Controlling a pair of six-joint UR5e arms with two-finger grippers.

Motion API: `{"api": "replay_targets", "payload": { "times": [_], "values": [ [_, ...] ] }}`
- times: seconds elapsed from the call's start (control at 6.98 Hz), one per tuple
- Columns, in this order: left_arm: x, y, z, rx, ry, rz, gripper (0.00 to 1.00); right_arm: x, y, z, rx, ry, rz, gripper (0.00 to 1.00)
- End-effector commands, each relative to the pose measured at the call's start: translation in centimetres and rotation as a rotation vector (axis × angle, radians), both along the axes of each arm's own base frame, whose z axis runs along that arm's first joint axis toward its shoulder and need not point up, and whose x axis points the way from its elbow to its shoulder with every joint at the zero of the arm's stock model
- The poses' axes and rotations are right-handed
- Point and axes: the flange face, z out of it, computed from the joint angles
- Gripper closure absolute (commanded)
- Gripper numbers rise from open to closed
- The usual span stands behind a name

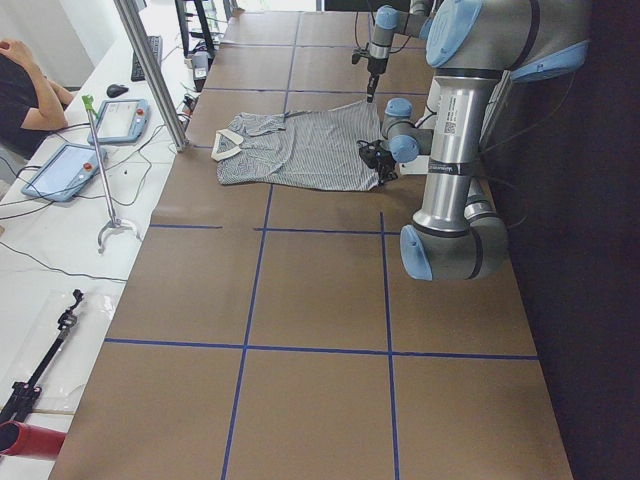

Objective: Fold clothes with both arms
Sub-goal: 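Grasp both hem corners with the left and right grippers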

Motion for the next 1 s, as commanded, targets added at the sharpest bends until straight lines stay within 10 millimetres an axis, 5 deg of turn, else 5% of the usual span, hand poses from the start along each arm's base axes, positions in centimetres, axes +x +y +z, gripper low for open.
{"api": "replay_targets", "payload": {
  "times": [0.0, 0.14, 0.43, 0.86],
  "values": [
    [-1.6, 0.2, -2.0, 0.014, 0.045, 0.005, 1.00, 1.3, 0.5, -0.8, -0.014, -0.024, -0.025, 1.00],
    [-2.1, 0.4, -2.5, 0.020, 0.054, 0.011, 1.00, 2.6, 1.2, -1.2, -0.031, -0.036, -0.054, 1.00],
    [-10.6, 3.6, -5.6, 0.042, 0.148, 0.070, 1.00, 7.1, 3.3, -2.9, -0.087, -0.087, -0.151, 1.00],
    [-11.8, 12.6, -9.0, 0.015, 0.230, 0.285, 1.00, 8.9, 5.4, -4.7, -0.165, -0.142, -0.296, 1.00]
  ]
}}
